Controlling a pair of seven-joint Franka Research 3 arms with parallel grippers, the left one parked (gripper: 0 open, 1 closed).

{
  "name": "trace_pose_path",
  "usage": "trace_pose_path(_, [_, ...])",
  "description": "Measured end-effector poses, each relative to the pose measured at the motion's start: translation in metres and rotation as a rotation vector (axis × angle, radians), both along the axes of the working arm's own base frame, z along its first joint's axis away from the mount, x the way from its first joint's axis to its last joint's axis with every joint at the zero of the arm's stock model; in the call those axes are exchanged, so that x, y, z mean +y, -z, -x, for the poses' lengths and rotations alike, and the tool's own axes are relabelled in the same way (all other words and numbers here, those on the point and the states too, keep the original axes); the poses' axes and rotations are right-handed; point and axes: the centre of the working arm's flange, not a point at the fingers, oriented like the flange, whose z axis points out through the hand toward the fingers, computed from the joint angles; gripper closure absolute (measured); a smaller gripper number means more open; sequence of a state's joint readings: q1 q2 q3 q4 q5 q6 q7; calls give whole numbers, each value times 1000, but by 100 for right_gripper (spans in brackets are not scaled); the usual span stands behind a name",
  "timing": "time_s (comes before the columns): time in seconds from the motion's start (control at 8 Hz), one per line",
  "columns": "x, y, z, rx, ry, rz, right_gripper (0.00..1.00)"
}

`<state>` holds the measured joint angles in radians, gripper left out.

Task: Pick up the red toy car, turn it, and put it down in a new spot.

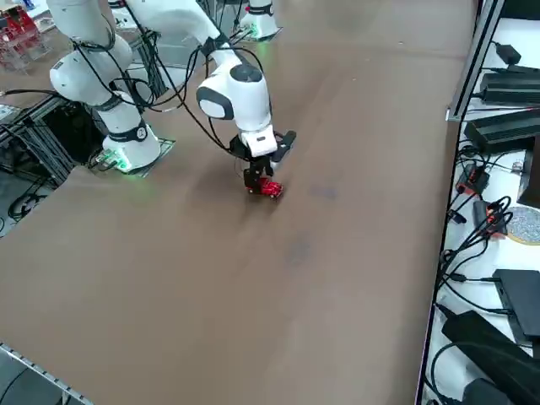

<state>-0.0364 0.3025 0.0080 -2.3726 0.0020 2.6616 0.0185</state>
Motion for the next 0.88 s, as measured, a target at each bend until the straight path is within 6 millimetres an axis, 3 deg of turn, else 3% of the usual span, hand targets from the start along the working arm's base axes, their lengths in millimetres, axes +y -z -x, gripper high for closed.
trace_pose_path(0.12, [0, 0, 0, -1, 0, 0, 11])
trace_pose_path(0.38, [-1, -2, -1, -6, 1, 0, 47])
trace_pose_path(0.62, [-1, -7, -2, -7, 1, 0, 48])
trace_pose_path(0.88, [-2, -26, -10, -22, 4, 1, 48])
